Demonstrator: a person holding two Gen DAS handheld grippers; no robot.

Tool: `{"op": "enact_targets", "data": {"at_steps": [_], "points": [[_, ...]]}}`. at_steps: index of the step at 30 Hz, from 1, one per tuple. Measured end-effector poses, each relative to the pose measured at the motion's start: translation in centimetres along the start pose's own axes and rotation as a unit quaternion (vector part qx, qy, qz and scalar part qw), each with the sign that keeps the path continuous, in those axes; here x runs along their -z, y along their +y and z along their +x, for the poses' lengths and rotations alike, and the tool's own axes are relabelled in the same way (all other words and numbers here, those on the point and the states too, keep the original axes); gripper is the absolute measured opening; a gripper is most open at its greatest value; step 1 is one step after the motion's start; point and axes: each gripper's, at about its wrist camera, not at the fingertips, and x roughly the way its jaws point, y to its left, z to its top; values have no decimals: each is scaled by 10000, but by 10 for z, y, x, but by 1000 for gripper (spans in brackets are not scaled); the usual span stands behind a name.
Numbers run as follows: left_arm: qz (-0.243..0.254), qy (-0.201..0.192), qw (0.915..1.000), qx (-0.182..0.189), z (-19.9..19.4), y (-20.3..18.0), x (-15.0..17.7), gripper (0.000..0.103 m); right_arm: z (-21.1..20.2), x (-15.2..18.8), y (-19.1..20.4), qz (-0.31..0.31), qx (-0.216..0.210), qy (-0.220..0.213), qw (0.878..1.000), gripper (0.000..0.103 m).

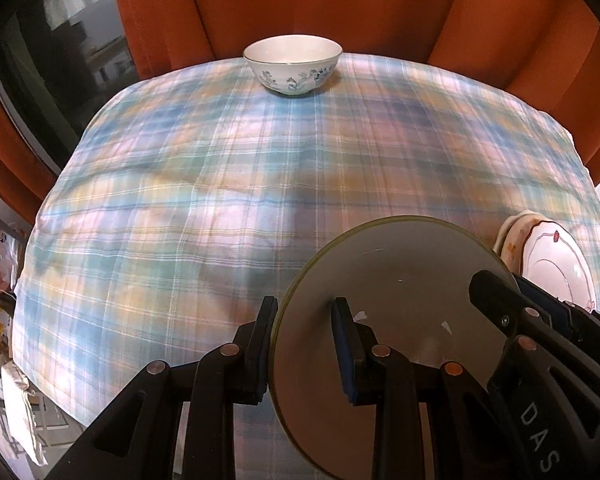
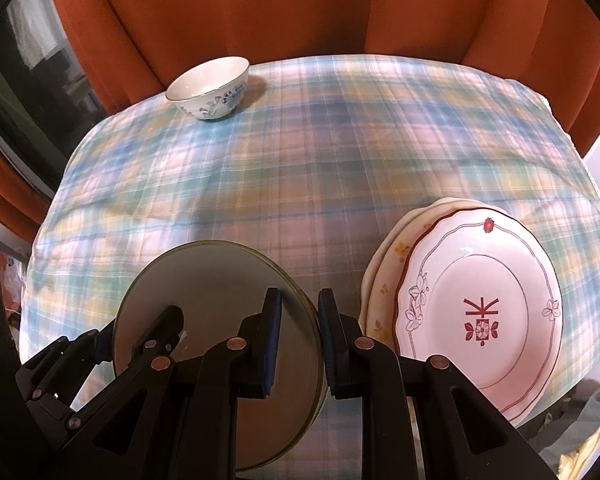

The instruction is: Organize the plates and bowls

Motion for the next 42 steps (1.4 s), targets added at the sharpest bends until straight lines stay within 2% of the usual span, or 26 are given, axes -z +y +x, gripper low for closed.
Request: {"op": "enact_targets", "data": {"at_steps": [17,24,25,26,28,30,32,42], "points": [[103,-109,9999,-60,0,-6,5,27,5,4,-4,0,60,51,10000,23],[0,-48,9999,-98,-3,-9,20,38,2,18,-10,-31,-57,13,10000,23],[-3,-63,9999,-86,-5,-9,22,41,2,19,-11,-27,-86,28,10000,23],[-7,-72,9999,-73,-6,-10,24,49,2,20,-12,-21,-121,40,9999,23],[-19,-111,9999,-25,-10,-11,26,57,-1,23,-14,-28,-172,40,9998,29],[-36,-213,9998,50,-16,-11,28,63,-5,25,-14,-37,-92,-45,9999,52],[-29,-315,9995,80,-23,-9,29,75,-11,26,-16,12,-144,-156,9998,64],[-25,-650,9978,98,-40,17,20,78,-27,22,8,-14,-66,-482,9988,68]]}}
